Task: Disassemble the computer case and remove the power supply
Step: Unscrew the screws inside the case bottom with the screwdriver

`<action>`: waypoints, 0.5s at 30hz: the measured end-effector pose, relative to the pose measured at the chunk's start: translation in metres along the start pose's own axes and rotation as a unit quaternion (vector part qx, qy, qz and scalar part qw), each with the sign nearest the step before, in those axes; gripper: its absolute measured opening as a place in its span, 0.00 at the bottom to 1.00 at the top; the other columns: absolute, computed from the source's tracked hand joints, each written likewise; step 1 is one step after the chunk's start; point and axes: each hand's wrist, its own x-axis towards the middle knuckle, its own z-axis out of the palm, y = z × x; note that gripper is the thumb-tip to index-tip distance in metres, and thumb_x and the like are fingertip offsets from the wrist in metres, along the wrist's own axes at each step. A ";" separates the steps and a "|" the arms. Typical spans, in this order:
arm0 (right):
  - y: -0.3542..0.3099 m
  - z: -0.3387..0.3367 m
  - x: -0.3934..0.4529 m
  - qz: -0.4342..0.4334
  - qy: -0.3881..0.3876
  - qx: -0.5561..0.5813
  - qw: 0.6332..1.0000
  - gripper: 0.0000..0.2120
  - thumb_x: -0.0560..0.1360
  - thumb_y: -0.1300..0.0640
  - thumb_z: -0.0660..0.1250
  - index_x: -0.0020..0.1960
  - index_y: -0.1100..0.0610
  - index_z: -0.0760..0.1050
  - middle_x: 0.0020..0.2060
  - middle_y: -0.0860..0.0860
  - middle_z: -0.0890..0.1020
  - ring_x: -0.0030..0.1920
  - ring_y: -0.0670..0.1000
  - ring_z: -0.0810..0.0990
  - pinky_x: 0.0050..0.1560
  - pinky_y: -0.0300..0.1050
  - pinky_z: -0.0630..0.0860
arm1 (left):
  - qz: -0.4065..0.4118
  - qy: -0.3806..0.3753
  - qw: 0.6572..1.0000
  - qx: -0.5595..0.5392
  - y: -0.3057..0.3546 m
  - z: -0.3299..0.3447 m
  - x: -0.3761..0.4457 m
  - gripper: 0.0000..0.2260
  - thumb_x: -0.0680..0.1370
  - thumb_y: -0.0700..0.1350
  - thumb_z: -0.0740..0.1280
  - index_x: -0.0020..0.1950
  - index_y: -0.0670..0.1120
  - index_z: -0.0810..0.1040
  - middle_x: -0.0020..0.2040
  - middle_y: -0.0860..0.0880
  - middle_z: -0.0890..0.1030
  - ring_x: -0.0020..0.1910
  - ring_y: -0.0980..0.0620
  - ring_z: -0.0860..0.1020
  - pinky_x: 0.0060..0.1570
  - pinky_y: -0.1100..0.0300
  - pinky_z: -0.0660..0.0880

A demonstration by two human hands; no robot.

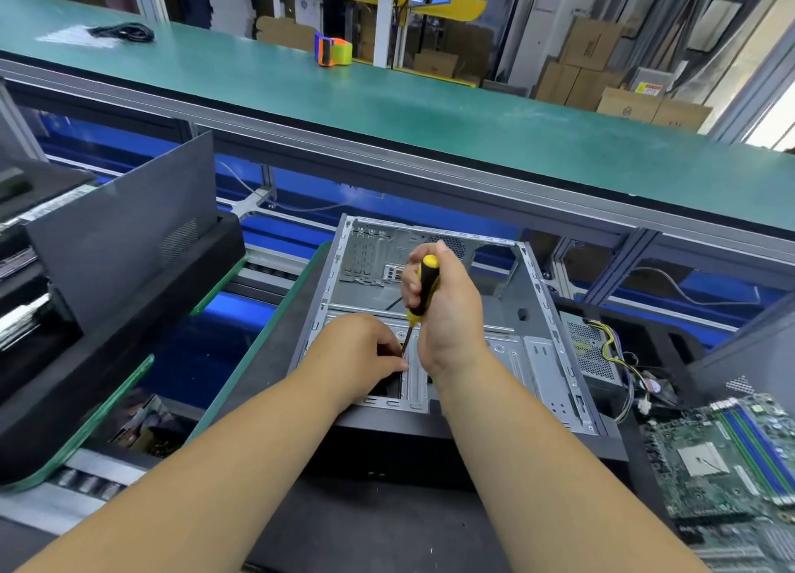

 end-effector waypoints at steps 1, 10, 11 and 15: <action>0.000 -0.002 0.000 0.000 -0.012 0.003 1.000 0.13 0.81 0.48 0.57 0.42 0.54 0.69 0.27 0.48 0.70 0.28 0.47 0.64 0.31 0.40 0.63 | 0.001 0.000 1.000 0.000 0.000 0.000 0.000 0.07 0.70 0.56 0.75 0.43 0.55 0.85 0.38 0.55 0.81 0.40 0.57 0.78 0.43 0.58 0.77; -0.011 -0.012 -0.001 0.002 -0.027 -0.112 0.993 0.11 0.81 0.52 0.62 0.41 0.54 0.76 0.33 0.45 0.80 0.36 0.48 0.77 0.39 0.44 0.71 | -0.012 -0.016 1.000 -0.001 0.001 -0.002 0.000 0.08 0.71 0.56 0.74 0.46 0.55 0.86 0.40 0.56 0.81 0.42 0.57 0.78 0.45 0.60 0.78; -0.012 -0.012 -0.001 0.002 -0.021 -0.116 0.993 0.12 0.81 0.53 0.62 0.41 0.54 0.77 0.33 0.45 0.80 0.36 0.48 0.78 0.38 0.43 0.71 | -0.012 -0.017 1.000 -0.003 0.001 -0.003 0.000 0.08 0.71 0.56 0.74 0.46 0.55 0.86 0.40 0.56 0.81 0.42 0.57 0.78 0.46 0.60 0.78; -0.011 -0.012 -0.002 0.000 -0.021 -0.085 0.996 0.18 0.82 0.53 0.60 0.37 0.53 0.80 0.33 0.46 0.80 0.36 0.48 0.77 0.38 0.42 0.71 | -0.012 -0.020 1.000 -0.009 0.002 -0.003 0.000 0.08 0.71 0.55 0.75 0.46 0.54 0.86 0.41 0.56 0.81 0.43 0.56 0.78 0.47 0.58 0.78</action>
